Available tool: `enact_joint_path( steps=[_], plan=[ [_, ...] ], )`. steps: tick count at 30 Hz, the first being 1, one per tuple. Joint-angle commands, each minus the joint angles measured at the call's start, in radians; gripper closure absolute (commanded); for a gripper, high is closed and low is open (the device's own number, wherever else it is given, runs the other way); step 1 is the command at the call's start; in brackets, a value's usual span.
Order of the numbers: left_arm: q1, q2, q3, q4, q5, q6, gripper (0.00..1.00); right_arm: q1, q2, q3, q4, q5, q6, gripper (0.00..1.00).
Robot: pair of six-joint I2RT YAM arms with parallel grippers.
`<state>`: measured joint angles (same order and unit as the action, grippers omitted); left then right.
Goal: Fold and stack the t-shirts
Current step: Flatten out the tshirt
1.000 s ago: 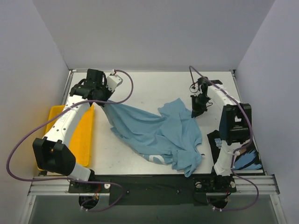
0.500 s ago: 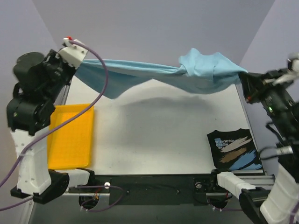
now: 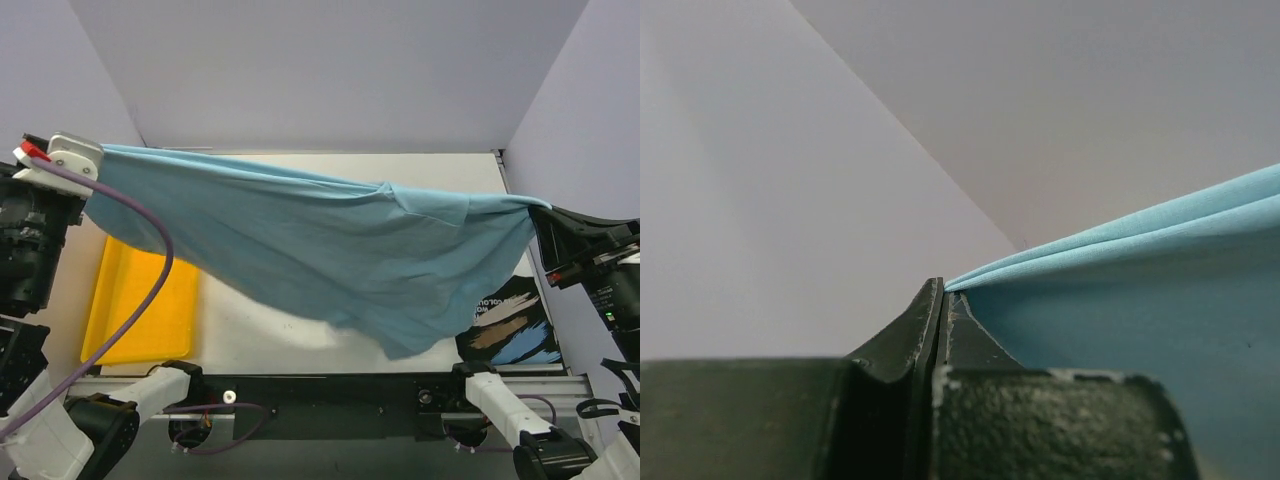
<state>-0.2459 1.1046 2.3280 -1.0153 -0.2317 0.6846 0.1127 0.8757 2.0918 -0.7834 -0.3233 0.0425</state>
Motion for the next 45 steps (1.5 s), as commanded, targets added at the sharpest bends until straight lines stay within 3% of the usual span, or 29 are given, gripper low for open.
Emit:
enact_joint_path(
  steps=[1, 4, 9, 16, 23, 26, 32, 36, 40, 45],
  plan=[
    [0.008, 0.018, -0.053, -0.002, -0.069, 0.01, 1.0, 0.001, -0.004, -0.052, 0.016, 0.052, -0.035, 1.0],
    [0.008, 0.021, -0.05, -0.035, -0.066, -0.005, 1.0, 0.001, -0.001, -0.068, 0.01, -0.006, -0.015, 1.0],
    [0.008, 0.005, -0.071, -0.094, -0.089, -0.033, 1.0, 0.001, -0.047, -0.118, 0.006, 0.042, -0.029, 1.0],
    [0.008, 0.003, -0.217, -0.155, -0.035, -0.12, 1.0, 0.001, -0.001, -0.169, 0.004, 0.069, -0.035, 1.0],
    [0.008, 0.171, -0.475, -0.039, 0.109, -0.186, 1.0, -0.001, 0.219, -0.468, 0.289, -0.03, -0.043, 1.0],
    [0.016, 0.309, -0.51, 0.067, 0.114, -0.175, 1.0, -0.005, 0.429, -0.51, 0.392, -0.005, -0.043, 1.0],
    [0.06, 0.673, -0.461, 0.303, 0.078, -0.2, 1.0, -0.024, 0.924, -0.287, 0.44, -0.023, -0.043, 1.0],
    [0.094, 0.962, -0.275, 0.323, 0.1, -0.238, 1.0, -0.041, 1.191, -0.057, 0.434, -0.039, -0.009, 1.0],
    [0.105, 1.132, -0.145, 0.337, 0.101, -0.249, 1.0, -0.054, 1.365, 0.129, 0.44, -0.016, 0.011, 1.0],
    [0.117, 1.268, -0.033, 0.369, 0.069, -0.241, 1.0, -0.096, 1.462, 0.148, 0.555, 0.026, 0.071, 1.0]
  ],
)
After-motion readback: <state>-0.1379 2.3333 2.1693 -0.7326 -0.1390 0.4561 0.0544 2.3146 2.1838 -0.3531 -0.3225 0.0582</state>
